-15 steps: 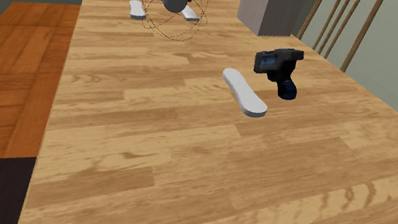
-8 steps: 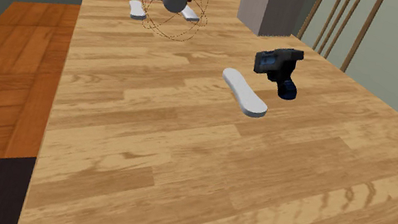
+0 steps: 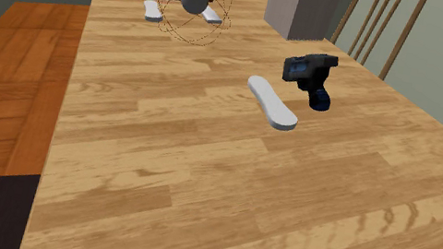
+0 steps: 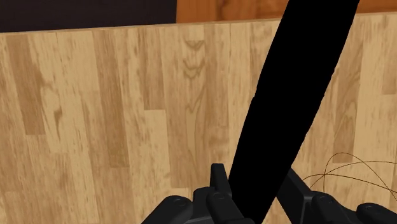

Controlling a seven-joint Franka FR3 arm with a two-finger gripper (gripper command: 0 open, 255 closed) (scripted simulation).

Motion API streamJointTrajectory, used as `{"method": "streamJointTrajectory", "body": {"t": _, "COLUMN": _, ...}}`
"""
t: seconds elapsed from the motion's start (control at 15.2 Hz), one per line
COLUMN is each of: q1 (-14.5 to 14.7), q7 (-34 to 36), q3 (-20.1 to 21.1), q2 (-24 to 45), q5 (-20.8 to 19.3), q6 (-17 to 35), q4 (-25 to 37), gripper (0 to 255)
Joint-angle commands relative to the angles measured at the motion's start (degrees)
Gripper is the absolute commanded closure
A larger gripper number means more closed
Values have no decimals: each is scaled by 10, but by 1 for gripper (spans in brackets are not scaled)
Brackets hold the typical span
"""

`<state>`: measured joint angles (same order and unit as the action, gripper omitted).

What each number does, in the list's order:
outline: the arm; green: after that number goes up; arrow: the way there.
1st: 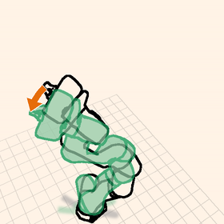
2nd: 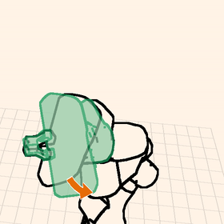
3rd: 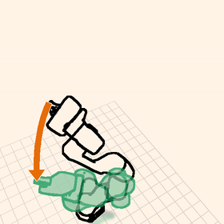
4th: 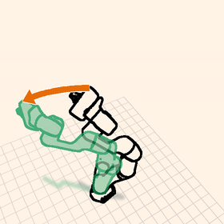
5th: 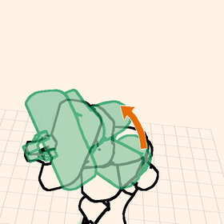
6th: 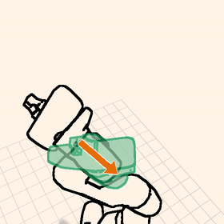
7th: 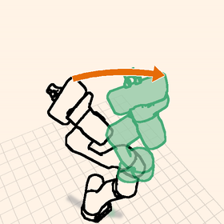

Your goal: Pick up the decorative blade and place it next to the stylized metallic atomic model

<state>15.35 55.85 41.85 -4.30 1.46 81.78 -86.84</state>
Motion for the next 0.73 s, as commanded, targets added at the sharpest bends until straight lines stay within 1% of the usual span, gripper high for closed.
{"method": "streamJointTrajectory", "body": {"t": 0.0, "q1": 14, "q7": 38, "q3": 23, "q2": 37, "q5": -23, "q6": -8, "q4": 35, "gripper": 255}}
{"method": "streamJointTrajectory", "body": {"t": 0.66, "q1": 9, "q7": 20, "q3": 11, "q2": -1, "q5": 2, "q6": 77, "q4": -77, "gripper": 255}}
